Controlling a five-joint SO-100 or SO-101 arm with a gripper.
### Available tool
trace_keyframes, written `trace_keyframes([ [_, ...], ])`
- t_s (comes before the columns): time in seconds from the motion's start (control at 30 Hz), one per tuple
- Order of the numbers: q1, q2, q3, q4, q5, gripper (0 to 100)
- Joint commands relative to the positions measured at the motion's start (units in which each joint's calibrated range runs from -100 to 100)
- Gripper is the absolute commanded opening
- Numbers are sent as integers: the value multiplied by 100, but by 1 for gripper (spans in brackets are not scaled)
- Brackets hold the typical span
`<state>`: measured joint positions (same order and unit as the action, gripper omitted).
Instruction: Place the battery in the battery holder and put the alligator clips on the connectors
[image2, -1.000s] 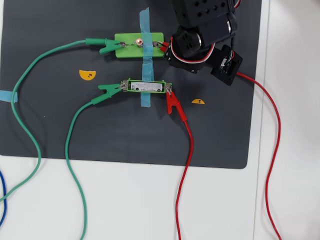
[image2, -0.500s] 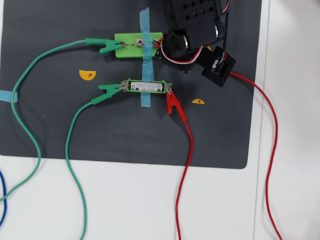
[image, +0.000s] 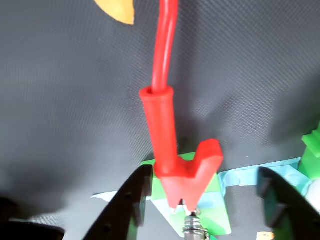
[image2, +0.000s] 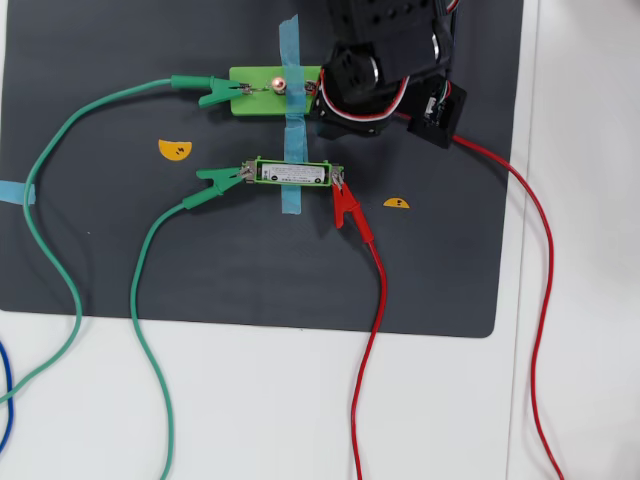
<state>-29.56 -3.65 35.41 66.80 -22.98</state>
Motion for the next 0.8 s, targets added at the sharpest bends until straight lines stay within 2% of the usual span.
trace_keyframes([
  [0.0, -390, -864, 424, -49, 65, 34],
  [0.07, -380, -1800, 687, -49, 76, 41],
  [0.1, -401, -2940, 828, 20, 86, 41],
  [0.17, -471, -3909, 863, 37, 482, 41],
  [0.2, -491, -4233, 863, 46, 743, 41],
  [0.27, -189, -5373, 880, 46, 1868, 41],
  [0.37, 629, -6036, 880, 46, 2535, 41],
  [0.4, 1245, -6359, 951, 11, 2806, 41],
  [0.5, 1871, -6980, 1898, -40, 2774, 41],
  [0.77, 2184, -8894, 3854, -49, 2707, 42],
])
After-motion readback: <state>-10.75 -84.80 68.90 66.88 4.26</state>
